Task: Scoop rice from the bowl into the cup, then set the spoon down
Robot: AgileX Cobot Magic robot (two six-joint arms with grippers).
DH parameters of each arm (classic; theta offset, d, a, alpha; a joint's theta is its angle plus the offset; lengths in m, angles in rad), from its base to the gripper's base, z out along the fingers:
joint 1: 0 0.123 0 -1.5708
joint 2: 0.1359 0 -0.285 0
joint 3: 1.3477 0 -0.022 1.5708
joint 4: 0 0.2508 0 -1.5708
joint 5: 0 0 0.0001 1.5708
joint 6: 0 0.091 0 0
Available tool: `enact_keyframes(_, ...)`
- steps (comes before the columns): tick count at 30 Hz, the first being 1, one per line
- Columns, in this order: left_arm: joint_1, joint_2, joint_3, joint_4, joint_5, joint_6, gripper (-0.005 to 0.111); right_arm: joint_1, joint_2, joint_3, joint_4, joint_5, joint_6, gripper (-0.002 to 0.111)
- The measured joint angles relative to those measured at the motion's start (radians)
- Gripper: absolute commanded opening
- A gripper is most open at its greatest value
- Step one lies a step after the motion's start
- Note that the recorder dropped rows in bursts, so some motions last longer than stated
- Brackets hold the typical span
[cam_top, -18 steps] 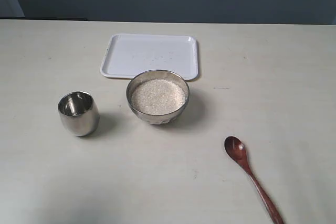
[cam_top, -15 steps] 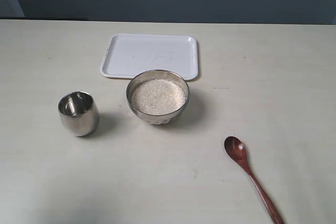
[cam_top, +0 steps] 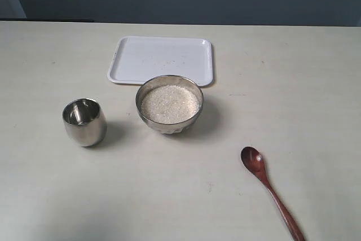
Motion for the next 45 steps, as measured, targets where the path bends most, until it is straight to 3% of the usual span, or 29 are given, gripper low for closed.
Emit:
enact_keyframes(10,0.000,0.000,0.000,0.000,0.000,0.000,0.000,0.000,0.000,0.000,0.242,0.047,0.034,0.042)
enact_keyframes(20,0.000,0.000,0.000,0.000,0.000,0.000,0.000,0.000,0.000,0.000,0.232,0.243,0.022,0.042)
enact_keyframes(23,0.000,0.000,0.000,0.000,0.000,0.000,0.000,0.000,0.000,0.000,0.228,0.250,0.022,0.032)
enact_keyframes(27,0.000,0.000,0.000,0.000,0.000,0.000,0.000,0.000,0.000,-0.042,0.274,0.245,0.020,0.000)
enact_keyframes(30,0.000,0.000,0.000,0.000,0.000,0.000,0.000,0.000,0.000,-0.080,0.382,0.245,0.008,0.000)
enact_keyframes(33,0.000,0.000,0.000,0.000,0.000,0.000,0.000,0.000,-0.002,-0.154,0.442,0.309,-0.139,0.000)
enact_keyframes(38,0.000,0.000,0.000,0.000,0.000,0.000,0.000,0.000,0.032,-0.299,0.410,0.411,-0.411,0.000)
enact_keyframes(45,0.000,0.000,0.000,0.000,0.000,0.000,0.000,0.000,0.331,-0.617,0.059,0.601,-0.421,0.000)
